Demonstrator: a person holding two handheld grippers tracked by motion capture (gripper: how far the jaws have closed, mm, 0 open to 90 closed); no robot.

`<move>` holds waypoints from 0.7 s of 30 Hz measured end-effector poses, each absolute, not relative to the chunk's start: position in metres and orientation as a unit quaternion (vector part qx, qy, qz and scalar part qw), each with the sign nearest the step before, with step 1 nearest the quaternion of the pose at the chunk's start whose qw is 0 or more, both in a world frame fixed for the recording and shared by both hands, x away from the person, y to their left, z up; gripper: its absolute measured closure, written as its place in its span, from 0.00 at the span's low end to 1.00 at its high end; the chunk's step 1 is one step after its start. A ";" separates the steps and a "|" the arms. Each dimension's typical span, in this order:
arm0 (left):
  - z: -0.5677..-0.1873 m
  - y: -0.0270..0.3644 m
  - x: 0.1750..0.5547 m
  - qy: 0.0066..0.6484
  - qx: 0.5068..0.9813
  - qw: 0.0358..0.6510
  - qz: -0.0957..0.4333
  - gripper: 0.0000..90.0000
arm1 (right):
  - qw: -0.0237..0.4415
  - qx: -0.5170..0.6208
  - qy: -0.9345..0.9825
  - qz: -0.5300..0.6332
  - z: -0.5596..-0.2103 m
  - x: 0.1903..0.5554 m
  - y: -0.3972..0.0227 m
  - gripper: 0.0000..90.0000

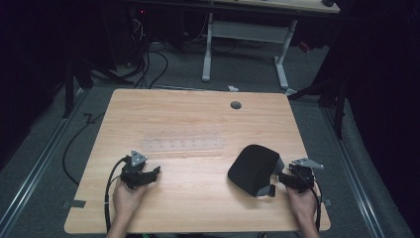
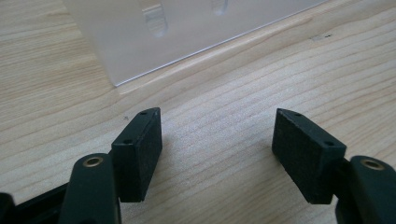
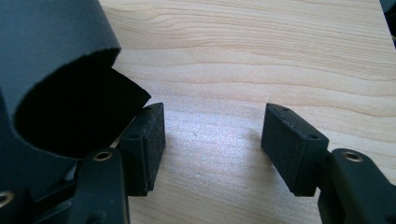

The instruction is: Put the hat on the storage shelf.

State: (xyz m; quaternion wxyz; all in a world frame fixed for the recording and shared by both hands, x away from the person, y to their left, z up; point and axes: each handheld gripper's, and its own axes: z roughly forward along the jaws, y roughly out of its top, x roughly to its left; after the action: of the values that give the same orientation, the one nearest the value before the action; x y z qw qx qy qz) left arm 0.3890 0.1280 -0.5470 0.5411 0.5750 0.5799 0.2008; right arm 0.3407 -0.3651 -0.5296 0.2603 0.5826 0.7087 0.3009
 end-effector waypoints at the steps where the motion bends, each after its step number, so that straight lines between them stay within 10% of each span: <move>1: -0.547 0.128 0.389 0.580 0.575 0.541 0.201 0.37 | 0.261 0.581 0.709 0.301 -0.530 0.341 -0.365 0.45; 21: -0.547 0.128 0.389 0.580 0.575 0.541 0.201 0.37 | 0.255 0.593 0.691 0.325 -0.518 0.325 -0.377 0.52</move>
State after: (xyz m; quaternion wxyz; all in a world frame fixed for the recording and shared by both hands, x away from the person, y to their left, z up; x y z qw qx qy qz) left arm 0.3890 0.1280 -0.5470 0.5410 0.5749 0.5801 0.2008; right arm 0.3249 -0.3770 -0.5178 0.2551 0.5935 0.6909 0.3246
